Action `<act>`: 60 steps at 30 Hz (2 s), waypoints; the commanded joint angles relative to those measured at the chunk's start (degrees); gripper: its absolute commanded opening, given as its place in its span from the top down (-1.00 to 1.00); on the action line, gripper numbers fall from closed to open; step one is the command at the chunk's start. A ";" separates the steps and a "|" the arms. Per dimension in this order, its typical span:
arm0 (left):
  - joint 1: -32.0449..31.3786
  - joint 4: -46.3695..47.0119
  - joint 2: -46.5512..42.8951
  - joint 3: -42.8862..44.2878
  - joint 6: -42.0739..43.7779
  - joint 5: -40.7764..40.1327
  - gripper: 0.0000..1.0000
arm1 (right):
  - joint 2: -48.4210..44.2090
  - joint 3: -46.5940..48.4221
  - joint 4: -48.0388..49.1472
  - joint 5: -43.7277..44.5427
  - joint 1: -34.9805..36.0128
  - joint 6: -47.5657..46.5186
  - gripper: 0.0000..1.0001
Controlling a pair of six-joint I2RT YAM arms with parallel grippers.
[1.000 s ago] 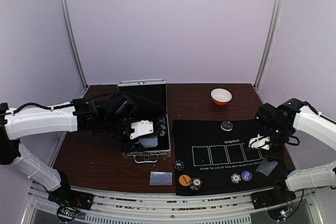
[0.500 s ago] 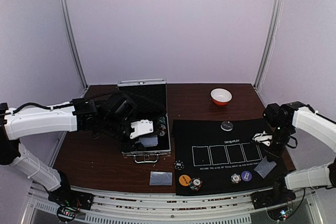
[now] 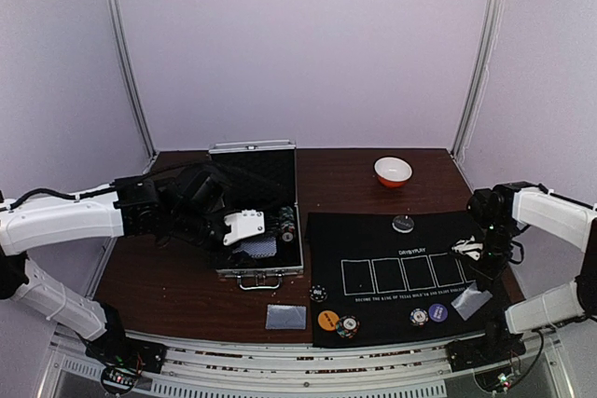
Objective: Distribute texas hold em gaming equipment
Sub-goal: Distribute the poker card in the small blind area, then adjust the poker card in the small blind area.
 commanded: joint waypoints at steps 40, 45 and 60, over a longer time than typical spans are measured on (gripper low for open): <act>1.16 1.54 2.76 1.19 0.76 0.33 -0.06 | 9.49 -3.55 12.93 5.25 7.38 -25.72 1.00; 1.34 1.53 2.48 1.03 0.72 0.13 -0.06 | 9.82 -6.76 11.69 7.68 7.71 -27.39 1.00; 1.52 2.10 1.41 0.42 0.76 1.12 -0.06 | 2.85 -2.31 13.52 -0.18 8.11 -26.08 1.00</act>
